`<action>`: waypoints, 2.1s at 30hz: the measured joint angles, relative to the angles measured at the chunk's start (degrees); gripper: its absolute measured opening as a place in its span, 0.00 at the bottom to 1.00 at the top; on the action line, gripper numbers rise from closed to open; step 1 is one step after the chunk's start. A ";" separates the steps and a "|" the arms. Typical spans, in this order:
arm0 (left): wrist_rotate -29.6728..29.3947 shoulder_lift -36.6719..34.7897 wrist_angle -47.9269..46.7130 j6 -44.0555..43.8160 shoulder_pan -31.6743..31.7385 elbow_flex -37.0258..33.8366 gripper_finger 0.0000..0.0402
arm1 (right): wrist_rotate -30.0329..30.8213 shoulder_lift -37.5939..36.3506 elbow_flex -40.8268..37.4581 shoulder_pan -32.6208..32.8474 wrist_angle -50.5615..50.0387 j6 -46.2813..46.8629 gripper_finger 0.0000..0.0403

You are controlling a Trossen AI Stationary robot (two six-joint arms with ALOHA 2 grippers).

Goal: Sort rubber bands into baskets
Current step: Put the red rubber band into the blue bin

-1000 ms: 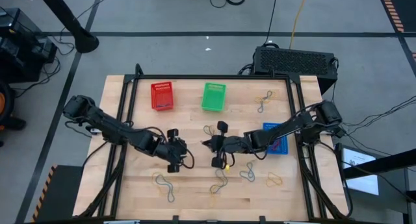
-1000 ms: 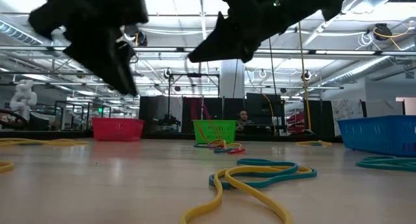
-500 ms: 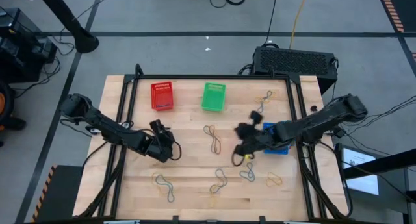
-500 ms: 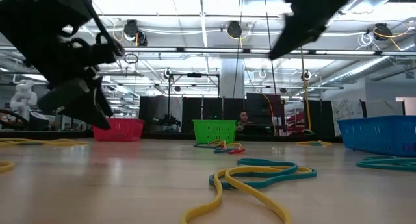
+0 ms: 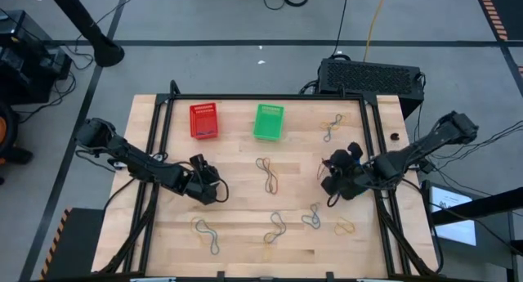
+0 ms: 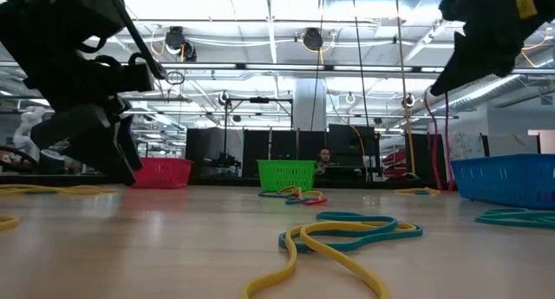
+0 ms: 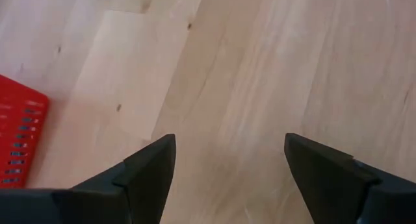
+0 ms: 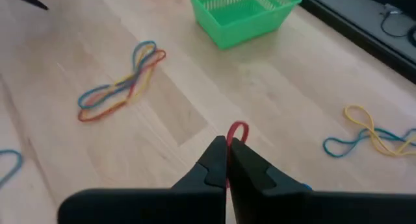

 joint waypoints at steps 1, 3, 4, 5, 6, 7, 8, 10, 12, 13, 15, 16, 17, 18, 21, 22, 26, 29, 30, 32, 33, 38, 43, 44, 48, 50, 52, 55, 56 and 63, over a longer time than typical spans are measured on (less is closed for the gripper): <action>0.00 0.00 0.00 0.00 0.00 0.00 0.73 | 0.00 -0.13 -0.29 0.05 -0.18 0.03 0.00; 0.04 0.00 -0.02 -0.01 0.00 0.00 0.73 | -0.04 -0.25 -0.45 0.05 -0.56 0.04 0.00; 0.08 0.00 -0.02 0.00 0.00 0.00 0.73 | -0.07 -0.25 -0.45 0.05 -0.73 0.04 0.00; 0.09 0.00 -0.02 0.00 0.00 0.00 0.73 | -0.10 -0.23 -0.45 0.01 -0.95 0.04 0.00; 0.11 0.00 -0.02 0.00 0.00 0.00 0.73 | -0.28 -0.23 -0.45 0.01 -1.22 0.09 0.00; 0.11 0.00 -0.02 0.00 0.00 0.00 0.73 | -0.44 -0.30 -0.45 0.01 -1.73 0.61 0.00; 0.11 0.00 -0.02 0.00 0.00 0.00 0.73 | -0.89 -0.52 -0.45 0.01 -2.78 1.65 0.00; 0.11 0.00 -0.04 0.00 0.00 0.00 0.73 | -2.39 -0.94 -0.45 0.01 -5.57 4.36 0.00; 0.11 0.00 -0.04 0.00 0.00 0.02 0.73 | -4.12 -1.19 -0.45 0.07 -8.73 7.51 0.00; 0.13 0.00 -0.02 0.00 0.00 0.02 0.73 | -5.04 -1.25 -0.45 0.05 -10.22 9.08 0.00; 0.13 0.00 -0.02 0.00 0.00 0.02 0.73 | -7.30 -1.25 -0.45 0.05 -12.61 11.62 0.00; 0.13 0.00 0.00 0.00 0.00 0.02 0.73 | -8.72 -1.25 -0.45 0.05 -13.74 12.87 0.00; 0.13 0.00 0.00 0.01 0.00 0.02 0.73 | -10.35 -1.25 -0.45 0.05 -14.74 13.96 0.00; 0.13 0.00 0.00 0.00 0.00 0.02 0.73 | -11.80 -1.25 -0.45 0.07 -15.43 14.76 0.00; 0.13 0.00 0.02 0.02 0.00 0.02 0.73 | -15.95 -1.23 -0.45 0.59 -17.78 16.24 0.00; 0.13 0.00 0.02 0.02 0.00 0.04 0.73 | -17.52 -1.23 -0.45 0.82 -19.19 17.00 0.00; 0.13 0.00 0.04 0.02 0.00 0.07 0.73 | -25.23 -1.24 -0.45 2.24 -25.72 21.78 0.00; 0.13 0.00 0.07 0.02 0.00 0.07 0.73 | -28.55 -1.34 0.11 3.30 -26.23 21.90 0.00; 0.14 0.00 0.05 0.02 0.00 0.07 0.73 | -30.12 -1.34 0.44 3.41 -26.64 22.53 0.00; -0.18 0.00 -0.08 2.25 0.00 0.07 0.73 | -32.97 -1.36 0.95 3.41 -27.74 23.35 0.00; -1.93 0.00 -0.23 6.29 0.02 0.07 0.73 | -34.04 -1.36 1.05 3.42 -27.83 23.71 0.00; -9.30 0.02 0.06 19.98 0.15 0.07 0.73 | -34.63 -1.14 1.15 3.39 -27.86 23.90 0.00; -9.73 0.02 0.10 24.20 0.28 0.07 0.73 | -31.35 -0.38 1.15 3.38 -27.59 25.13 0.00; -10.00 0.02 0.33 24.06 0.38 0.07 0.73 | -29.49 -0.21 1.15 3.37 -27.24 25.19 0.00; -7.15 0.02 3.41 10.37 0.35 0.07 0.73 | -26.92 0.68 1.15 2.84 -25.88 24.23 0.00; -6.59 0.02 6.02 4.14 0.33 0.07 0.73 | -27.06 1.36 1.15 2.43 -26.04 23.99 0.02; -6.54 0.02 8.44 -0.23 0.35 0.07 0.73 | -27.04 2.13 1.15 1.99 -26.02 23.71 0.06; -6.54 0.02 11.06 -2.76 0.39 0.07 0.73 | -27.01 3.59 1.15 1.34 -25.99 22.51 0.13; -6.56 0.02 11.90 -2.91 0.39 0.07 0.73 | -26.96 4.14 1.15 1.12 -25.99 21.77 0.16; -6.59 0.02 19.01 -2.93 0.39 0.07 0.73 | -25.50 5.81 1.28 -0.88 -25.76 16.71 0.31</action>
